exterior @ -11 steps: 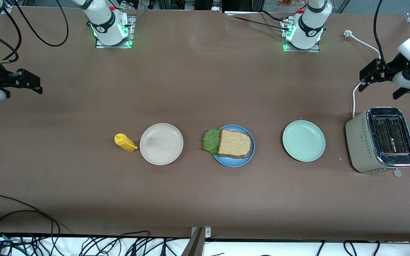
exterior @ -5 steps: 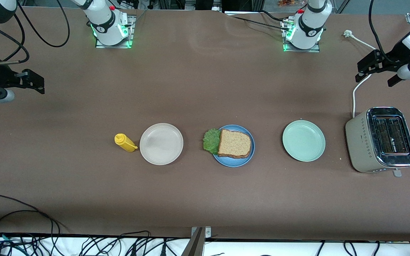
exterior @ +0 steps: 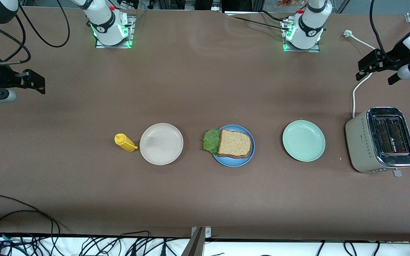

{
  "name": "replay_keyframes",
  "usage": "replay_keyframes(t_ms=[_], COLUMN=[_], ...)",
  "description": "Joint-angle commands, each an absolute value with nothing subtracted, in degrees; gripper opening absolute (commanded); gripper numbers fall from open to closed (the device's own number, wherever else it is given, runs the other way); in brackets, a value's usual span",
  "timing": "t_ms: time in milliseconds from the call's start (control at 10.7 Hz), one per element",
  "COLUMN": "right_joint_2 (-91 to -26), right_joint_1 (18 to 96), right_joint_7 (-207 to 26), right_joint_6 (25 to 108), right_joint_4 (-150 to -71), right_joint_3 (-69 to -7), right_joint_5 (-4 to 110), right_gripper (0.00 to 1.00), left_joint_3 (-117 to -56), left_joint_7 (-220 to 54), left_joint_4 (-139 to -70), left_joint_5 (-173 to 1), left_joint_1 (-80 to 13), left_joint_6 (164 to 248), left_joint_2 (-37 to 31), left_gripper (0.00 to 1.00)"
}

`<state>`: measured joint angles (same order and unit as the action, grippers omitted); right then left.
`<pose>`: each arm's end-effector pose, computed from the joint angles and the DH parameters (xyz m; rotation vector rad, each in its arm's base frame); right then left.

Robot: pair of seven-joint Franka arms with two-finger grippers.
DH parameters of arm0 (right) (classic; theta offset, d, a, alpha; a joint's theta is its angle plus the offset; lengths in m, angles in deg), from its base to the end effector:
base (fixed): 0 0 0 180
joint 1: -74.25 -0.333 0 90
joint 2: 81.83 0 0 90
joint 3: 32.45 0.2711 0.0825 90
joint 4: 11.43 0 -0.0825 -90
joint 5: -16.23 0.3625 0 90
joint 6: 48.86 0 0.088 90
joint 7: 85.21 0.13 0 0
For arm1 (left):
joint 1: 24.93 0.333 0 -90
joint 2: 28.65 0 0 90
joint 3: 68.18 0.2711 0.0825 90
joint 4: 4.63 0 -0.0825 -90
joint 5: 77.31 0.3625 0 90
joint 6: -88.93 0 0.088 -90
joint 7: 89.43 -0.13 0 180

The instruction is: Make sandwich in blue plate with both arms

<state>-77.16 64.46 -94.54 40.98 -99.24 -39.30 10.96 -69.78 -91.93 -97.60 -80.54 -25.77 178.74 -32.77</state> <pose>0.5516 0.0185 0.5303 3.0239 0.3281 -0.0777 0.5130 -0.0296 0.5708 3.0842 -0.1340 0.0259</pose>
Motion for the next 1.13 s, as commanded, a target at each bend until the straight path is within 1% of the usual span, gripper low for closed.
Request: replay_keyframes(t_ms=[0, 188, 469, 657, 1033], right_joint_2=[-77.3, -77.6, -77.7, -77.7, -77.7], right_joint_1=[64.3, 64.3, 64.4, 64.4, 64.4], right_joint_7=[-94.5, -94.2, -94.2, -93.0, -92.6], right_joint_6=[40.0, 39.9, 39.8, 39.7, 38.7], right_joint_4=[-98.7, -98.1, -97.2, -96.9, -96.9], right_joint_3=[-39.3, -39.4, -39.8, -39.8, -39.5], right_joint_5=[10.6, 11.3, 15.4, 15.7, 16.7], right_gripper=[1.0, 1.0, 1.0, 1.0, 1.0], left_joint_3=[-69.6, -69.9, -69.9, -69.9, -69.8], left_joint_7=[-92.2, -92.2, -92.2, -92.1, -92.0], left_joint_4=[-98.2, -98.1, -98.0, -96.6, -96.5], left_joint_5=[-81.7, -81.7, -81.6, -81.3, -81.3], left_joint_1=[-24.5, -23.2, -23.1, -23.1, -23.2], left_joint_6=[178.3, 178.3, 178.3, 178.3, 178.2], left_joint_2=[-33.4, -33.4, -33.3, -32.4, -32.3], left_gripper=[1.0, 1.0, 1.0, 1.0, 1.0])
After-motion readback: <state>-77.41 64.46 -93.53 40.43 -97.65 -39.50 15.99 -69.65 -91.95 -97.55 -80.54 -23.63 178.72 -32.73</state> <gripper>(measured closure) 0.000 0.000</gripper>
